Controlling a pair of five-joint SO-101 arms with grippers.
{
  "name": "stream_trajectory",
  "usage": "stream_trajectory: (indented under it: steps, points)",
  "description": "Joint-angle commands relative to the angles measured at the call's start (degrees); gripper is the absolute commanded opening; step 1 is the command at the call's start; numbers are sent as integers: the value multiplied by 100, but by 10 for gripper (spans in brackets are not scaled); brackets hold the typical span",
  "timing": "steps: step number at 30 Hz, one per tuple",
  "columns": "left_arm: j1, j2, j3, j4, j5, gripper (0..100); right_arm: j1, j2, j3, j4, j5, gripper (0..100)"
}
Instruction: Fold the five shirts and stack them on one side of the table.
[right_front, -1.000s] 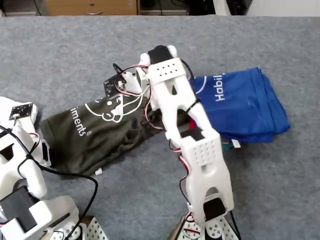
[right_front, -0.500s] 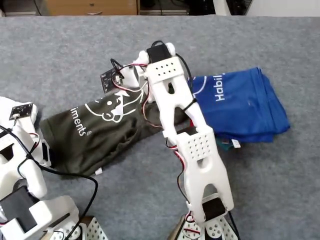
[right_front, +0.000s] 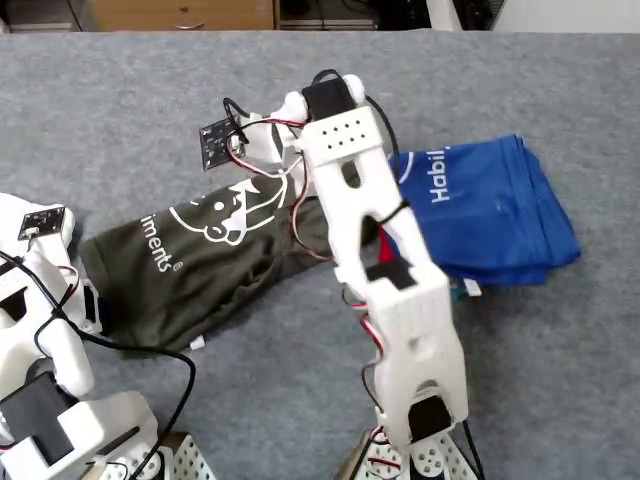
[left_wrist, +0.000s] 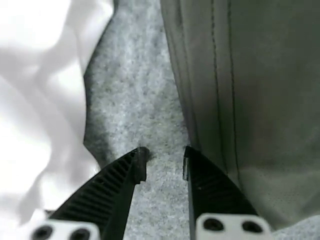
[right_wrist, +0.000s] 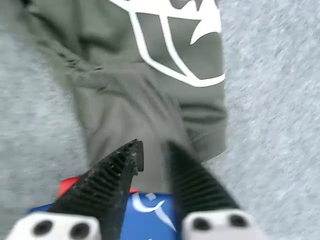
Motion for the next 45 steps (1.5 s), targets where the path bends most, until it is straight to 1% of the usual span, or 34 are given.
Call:
stream_trajectory:
  steps: [1,3,5,8,10,13,15,17,20,26,36,39,45]
  points:
    - [-185,-426,-738,1160,114,136,119,-1244,963,114,-492,1]
    - [-141,-708,-1248,1899,396,136,242,-1684,1490,114,-712,7]
    - [62,-892,-1732,2523,923,136,426,-2105,2044,97,-782,4]
    - [545,-857,-2136,2998,1547,163,734,-2677,2791,79,-782,4]
    - [791,-611,-2215,3024,1934,196,927,-2985,3196,79,-765,4]
    - [932,31,-2400,3024,2514,195,1130,-3327,3609,79,-756,4]
    - [897,532,-2593,2752,3059,195,1200,-3477,3802,79,-747,4]
    - [712,919,-2725,2321,3464,195,1200,-3556,3960,79,-747,4]
    - [607,1332,-2831,1952,3429,195,1174,-3582,4119,70,-747,4]
    - [642,1446,-2708,1538,3007,195,1165,-3582,4303,-123,-747,5]
    - [642,1455,-1952,457,3015,195,1165,-3618,4268,-105,-747,5]
    - [642,1464,-1741,299,3015,195,1165,-3618,4259,-105,-747,5]
    - [642,1473,-1662,308,3007,195,1165,-3626,4259,-114,-747,5]
